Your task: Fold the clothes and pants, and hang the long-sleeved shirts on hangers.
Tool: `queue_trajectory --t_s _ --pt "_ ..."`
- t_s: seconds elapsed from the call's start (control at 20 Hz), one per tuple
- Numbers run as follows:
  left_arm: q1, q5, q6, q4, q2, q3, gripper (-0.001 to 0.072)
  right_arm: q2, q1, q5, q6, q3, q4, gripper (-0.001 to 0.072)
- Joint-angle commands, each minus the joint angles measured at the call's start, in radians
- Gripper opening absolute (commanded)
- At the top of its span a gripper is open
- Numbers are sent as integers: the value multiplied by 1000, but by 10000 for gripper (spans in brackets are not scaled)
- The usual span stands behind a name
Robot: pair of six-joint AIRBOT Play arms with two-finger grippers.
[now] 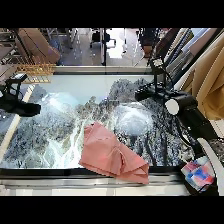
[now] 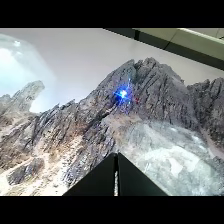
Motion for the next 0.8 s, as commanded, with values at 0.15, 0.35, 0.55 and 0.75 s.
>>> queue_trajectory --t_s 0.15,0.35,0.55,0.75 --pt "-3 -45 13 -146 -5 -5 678 79 -30 352 -129 -1 -112 476" --pt "-68 -61 214 -520 -9 -160 584 106 -177 743 -164 -121 327 520" --pt "-227 -37 257 -463 -9 -438 584 189 -76 838 -194 -442 534 469" --pt "-299 2 251 -397 -46 -571 585 217 135 737 -187 -575 475 471"
